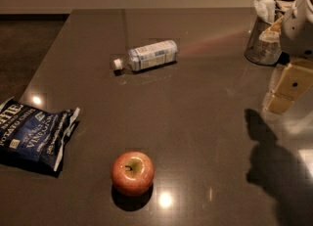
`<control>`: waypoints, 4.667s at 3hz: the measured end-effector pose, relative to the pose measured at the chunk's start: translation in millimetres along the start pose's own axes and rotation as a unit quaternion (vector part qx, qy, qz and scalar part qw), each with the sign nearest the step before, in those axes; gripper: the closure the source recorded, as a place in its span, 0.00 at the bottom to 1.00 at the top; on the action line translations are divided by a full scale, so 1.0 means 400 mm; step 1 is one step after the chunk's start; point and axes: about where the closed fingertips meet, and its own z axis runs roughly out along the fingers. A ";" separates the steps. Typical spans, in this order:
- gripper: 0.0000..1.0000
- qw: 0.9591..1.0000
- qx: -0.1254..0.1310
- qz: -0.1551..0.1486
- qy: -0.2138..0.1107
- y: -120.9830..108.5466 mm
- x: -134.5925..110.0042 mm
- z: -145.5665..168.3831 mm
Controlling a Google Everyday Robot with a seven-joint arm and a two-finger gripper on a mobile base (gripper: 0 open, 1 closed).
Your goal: Pick blue plastic bottle
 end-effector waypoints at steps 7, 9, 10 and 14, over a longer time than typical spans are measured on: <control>0.00 0.985 -0.036 -0.169 -0.011 -0.288 -0.393 0.295; 0.00 0.972 -0.059 -0.225 0.013 -0.342 -0.493 0.413; 0.00 0.968 -0.071 -0.241 0.025 -0.359 -0.520 0.465; 0.88 0.961 -0.078 -0.262 0.044 -0.351 -0.551 0.455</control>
Offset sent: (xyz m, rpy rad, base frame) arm 0.0308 0.0232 -0.0114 -0.0103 0.0175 0.0561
